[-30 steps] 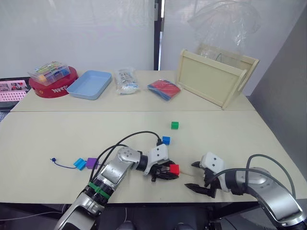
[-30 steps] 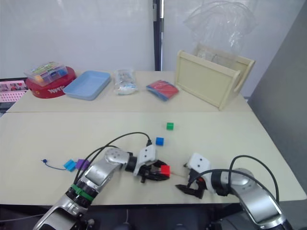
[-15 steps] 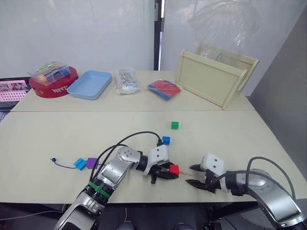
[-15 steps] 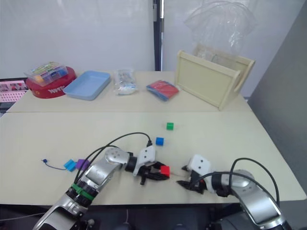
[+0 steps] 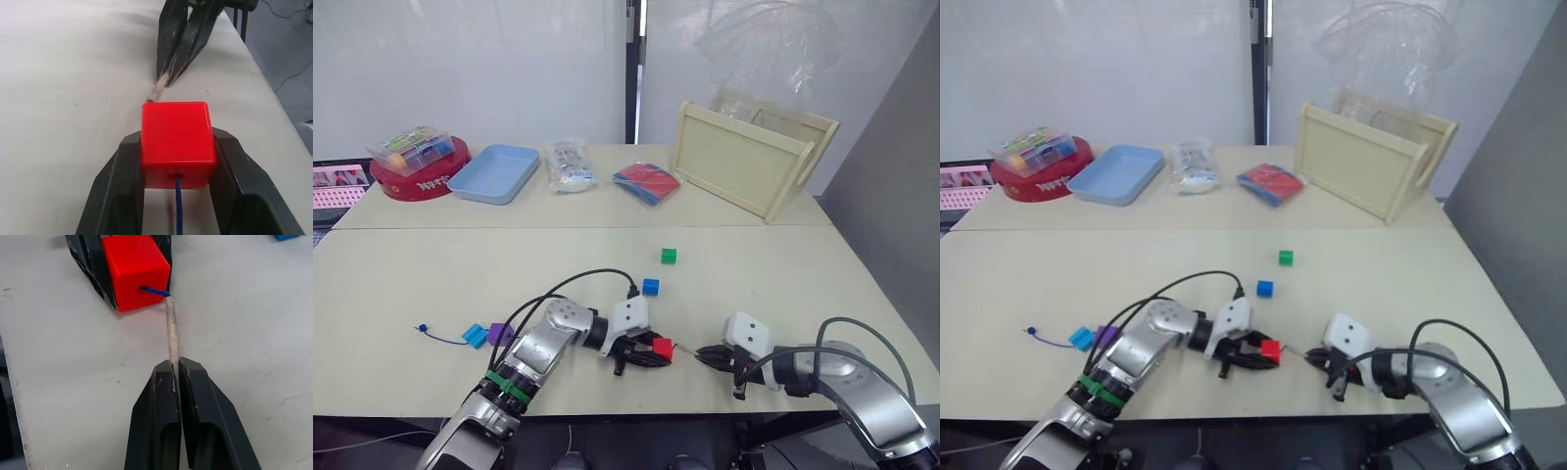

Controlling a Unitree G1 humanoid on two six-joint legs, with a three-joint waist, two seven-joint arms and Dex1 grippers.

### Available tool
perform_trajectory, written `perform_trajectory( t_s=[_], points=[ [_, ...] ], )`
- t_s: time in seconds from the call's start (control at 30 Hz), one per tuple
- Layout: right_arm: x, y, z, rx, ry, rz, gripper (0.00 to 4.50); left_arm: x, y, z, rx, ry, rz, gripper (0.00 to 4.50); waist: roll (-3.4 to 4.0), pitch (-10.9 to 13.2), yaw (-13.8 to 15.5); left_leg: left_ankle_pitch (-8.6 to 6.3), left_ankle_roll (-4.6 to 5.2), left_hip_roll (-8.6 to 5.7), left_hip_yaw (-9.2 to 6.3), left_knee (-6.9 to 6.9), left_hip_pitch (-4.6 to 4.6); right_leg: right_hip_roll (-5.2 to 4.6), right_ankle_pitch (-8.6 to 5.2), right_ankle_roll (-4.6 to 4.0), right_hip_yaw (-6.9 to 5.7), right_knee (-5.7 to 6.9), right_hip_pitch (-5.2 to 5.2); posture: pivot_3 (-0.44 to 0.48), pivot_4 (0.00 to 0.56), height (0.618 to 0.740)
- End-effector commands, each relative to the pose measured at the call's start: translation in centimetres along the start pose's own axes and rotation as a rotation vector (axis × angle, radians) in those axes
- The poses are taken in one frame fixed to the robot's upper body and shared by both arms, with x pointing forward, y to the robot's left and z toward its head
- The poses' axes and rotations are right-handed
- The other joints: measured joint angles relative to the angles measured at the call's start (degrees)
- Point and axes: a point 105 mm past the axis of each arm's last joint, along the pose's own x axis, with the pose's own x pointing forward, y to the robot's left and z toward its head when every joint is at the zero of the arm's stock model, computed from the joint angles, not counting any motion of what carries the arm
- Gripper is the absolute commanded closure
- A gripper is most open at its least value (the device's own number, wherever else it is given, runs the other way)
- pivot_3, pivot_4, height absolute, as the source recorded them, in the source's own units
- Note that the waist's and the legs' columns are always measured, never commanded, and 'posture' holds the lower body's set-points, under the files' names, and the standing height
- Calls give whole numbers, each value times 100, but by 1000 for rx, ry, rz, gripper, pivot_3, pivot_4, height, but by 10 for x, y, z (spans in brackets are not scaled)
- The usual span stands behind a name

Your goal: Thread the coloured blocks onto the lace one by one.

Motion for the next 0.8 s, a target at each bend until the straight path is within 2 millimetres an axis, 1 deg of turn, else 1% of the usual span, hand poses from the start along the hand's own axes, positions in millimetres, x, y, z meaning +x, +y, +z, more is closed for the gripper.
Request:
perform_trajectory(
  t_s=[0.03, 0.13, 0.2, 0.23, 0.27, 0.33, 0.43, 0.5, 0.53, 0.57, 0.6, 0.73, 0.8],
  points=[
    [-1, 3, 16, -58, -9, 41, 4500, -30, 1, 0, 8, 7, 15, 3304, -1, 1, -10, 0, 0, 0, 0, 0, 0, 0, 0, 0, 0, 0, 0, 0, 150, 740],
    [2, 7, 25, -87, -10, 73, 4500, -67, -2, -16, -1, 92, 28, 3304, 0, 1, -86, 0, 0, 5, 0, -5, 1, 5, 0, 0, 1, 3, -5, 0, 150, 740],
    [5, 10, 31, -98, -11, 96, 4500, -99, -5, -34, -32, 187, 41, 3304, 0, 1, -117, 0, 0, 8, -2, -7, 2, 7, 0, 0, -1, 4, -5, 0, 150, 740],
    [8, 12, 33, -100, -12, 103, 4500, -112, -6, -41, -52, 227, 50, 3304, 0, 1, -133, 0, 0, 8, -2, -8, 3, 7, 0, 0, -1, 3, -5, 0, 150, 740],
    [9, 13, 34, -100, -13, 107, 4500, -119, -8, -46, -65, 249, 54, 3304, 0, 1, -138, 0, 1, 9, -2, -8, 4, 7, 0, 0, 0, 3, -5, 0, 150, 740],
    [14, 16, 37, -100, -17, 115, 4500, -146, -9, -62, -92, 343, 89, 3304, 1, 1, -131, 0, 1, 10, -2, -11, 6, 7, 0, -1, -1, 3, -4, 0, 150, 740],
    [17, 17, 39, -101, -18, 116, 4500, -169, -13, -74, -114, 413, 107, 3304, 2, 1, -136, -1, 1, 10, -1, -11, 7, 7, 0, -1, -1, 3, -4, 0, 150, 740],
    [18, 15, 41, -101, -21, 112, 4500, -192, -16, -86, -130, 495, 129, 3304, 3, 1, -154, -1, 1, 12, 0, -12, 10, 9, -1, -1, -1, 4, -4, 0, 150, 740],
    [18, 15, 42, -101, -21, 109, 4500, -200, -17, -89, -132, 522, 138, 3304, 3, 0, -166, -1, 2, 15, 1, -15, 14, 11, -1, -1, 1, 5, -4, 0, 150, 740],
    [17, 14, 42, -102, -20, 109, 4500, -208, -17, -89, -137, 530, 161, 3304, 4, 0, -176, -2, 3, 16, 3, -21, 21, 13, -1, -1, 2, 6, -4, 0, 150, 740],
    [16, 13, 43, -104, -19, 109, 4500, -212, -16, -88, -142, 523, 177, 3304, 5, 0, -189, -2, 3, 17, 4, -25, 26, 14, -1, -2, 2, 7, -4, 0, 150, 740],
    [15, 12, 42, -109, -9, 113, 4500, -215, -20, -84, -155, 508, 174, 3304, 7, 1, -201, -2, 3, 19, 5, -29, 28, 15, -2, -3, 3, 10, -4, 0, 150, 740],
    [16, 12, 41, -110, -6, 115, 4500, -216, -18, -82, -146, 502, 187, 3304, 7, 1, -201, -2, 3, 18, 5, -28, 27, 14, -2, -3, 3, 10, -4, 0, 150, 740]
  ],
)
